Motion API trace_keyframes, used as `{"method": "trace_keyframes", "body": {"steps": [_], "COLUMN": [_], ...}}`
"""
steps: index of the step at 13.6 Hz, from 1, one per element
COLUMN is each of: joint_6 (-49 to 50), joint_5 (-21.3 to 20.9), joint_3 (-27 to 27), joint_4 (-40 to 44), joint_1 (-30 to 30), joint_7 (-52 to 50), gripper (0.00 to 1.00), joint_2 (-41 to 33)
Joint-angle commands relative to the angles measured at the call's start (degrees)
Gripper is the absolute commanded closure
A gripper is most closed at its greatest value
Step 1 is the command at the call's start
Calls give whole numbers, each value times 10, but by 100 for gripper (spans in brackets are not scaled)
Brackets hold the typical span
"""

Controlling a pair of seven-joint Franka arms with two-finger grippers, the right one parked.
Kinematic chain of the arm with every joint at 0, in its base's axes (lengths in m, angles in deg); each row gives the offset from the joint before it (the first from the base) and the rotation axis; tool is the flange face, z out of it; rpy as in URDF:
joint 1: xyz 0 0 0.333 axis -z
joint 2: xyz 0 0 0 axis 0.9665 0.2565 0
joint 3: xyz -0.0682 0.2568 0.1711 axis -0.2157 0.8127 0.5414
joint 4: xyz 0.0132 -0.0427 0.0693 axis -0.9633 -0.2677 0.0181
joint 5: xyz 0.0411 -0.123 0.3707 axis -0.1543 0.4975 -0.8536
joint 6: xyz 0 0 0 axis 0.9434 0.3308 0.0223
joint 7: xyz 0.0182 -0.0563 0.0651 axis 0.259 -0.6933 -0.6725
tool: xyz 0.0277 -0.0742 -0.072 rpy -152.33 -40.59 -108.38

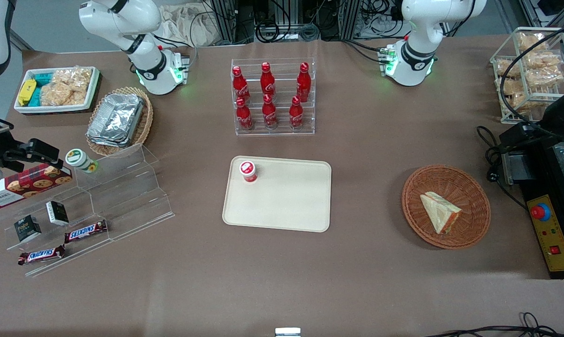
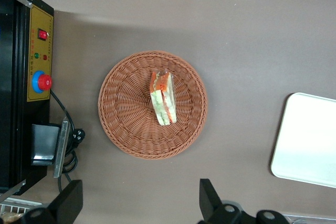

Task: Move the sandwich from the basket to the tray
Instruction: 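Move the left gripper toward the wicker basket holding the wrapped sandwich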

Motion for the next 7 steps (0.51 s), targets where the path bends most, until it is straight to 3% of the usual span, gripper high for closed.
{"method": "trace_keyframes", "body": {"steps": [1, 7], "joint_6": [32, 27], "joint_5": [13, 16], "joint_3": [15, 18], "joint_4": [15, 13], "joint_1": [-2, -5], "joint_7": [4, 2], "gripper": [0, 0], "joint_2": [3, 29]}}
